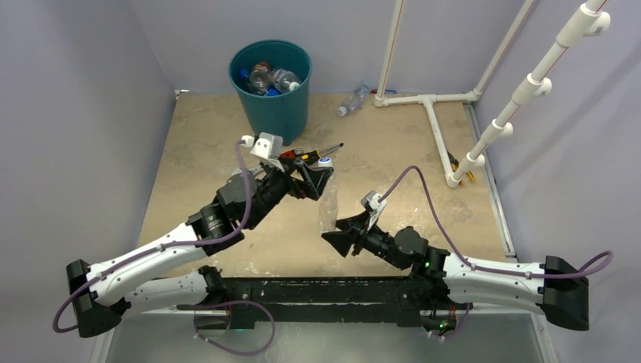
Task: Put the plastic bottles in the bin
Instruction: Pick up the plastic bottle at the center of the board.
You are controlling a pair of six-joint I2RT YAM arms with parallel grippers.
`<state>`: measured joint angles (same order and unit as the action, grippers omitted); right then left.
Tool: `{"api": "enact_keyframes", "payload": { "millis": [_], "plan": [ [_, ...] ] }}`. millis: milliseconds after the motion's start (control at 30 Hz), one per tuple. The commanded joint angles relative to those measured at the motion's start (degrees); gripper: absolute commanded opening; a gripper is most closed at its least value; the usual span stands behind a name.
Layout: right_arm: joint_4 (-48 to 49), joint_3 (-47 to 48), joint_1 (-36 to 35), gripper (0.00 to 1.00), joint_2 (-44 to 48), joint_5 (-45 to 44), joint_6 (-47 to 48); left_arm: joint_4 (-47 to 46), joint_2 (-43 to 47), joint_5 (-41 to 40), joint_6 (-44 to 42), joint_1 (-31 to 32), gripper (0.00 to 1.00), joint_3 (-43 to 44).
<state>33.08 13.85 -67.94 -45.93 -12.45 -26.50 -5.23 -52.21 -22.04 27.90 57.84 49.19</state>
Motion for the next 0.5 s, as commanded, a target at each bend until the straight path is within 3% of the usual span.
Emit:
{"api": "enact_keyframes", "payload": {
  "millis": [0, 133, 267, 367, 467],
  "plan": [
    [1.87, -0.49, -0.35, 0.25, 1.79, 1.03, 2.41, 1.33, -5.17, 4.29, -0.69, 0.0, 0.94, 5.43],
    [0.25, -0.14, -0.43, 0.23, 2.0, 0.8, 3.02, 1.92, -8.89, 4.84, -0.62, -0.52, 0.94, 8.52],
    [-0.85, -0.54, -0.44, 0.23, 3.9, 0.14, 3.03, 2.82, -11.14, 7.1, -0.15, -1.59, 0.87, 10.19],
    [-1.79, -0.85, -0.44, 0.22, 5.41, -0.41, 2.97, 2.24, -11.36, 8.41, 0.06, -1.68, 0.8, 9.79],
    [-2.7, -0.95, -0.44, 0.22, 5.78, -0.65, 2.94, 1.57, -11.39, 8.94, -0.83, -1.68, 0.64, 9.04]
  ]
}}
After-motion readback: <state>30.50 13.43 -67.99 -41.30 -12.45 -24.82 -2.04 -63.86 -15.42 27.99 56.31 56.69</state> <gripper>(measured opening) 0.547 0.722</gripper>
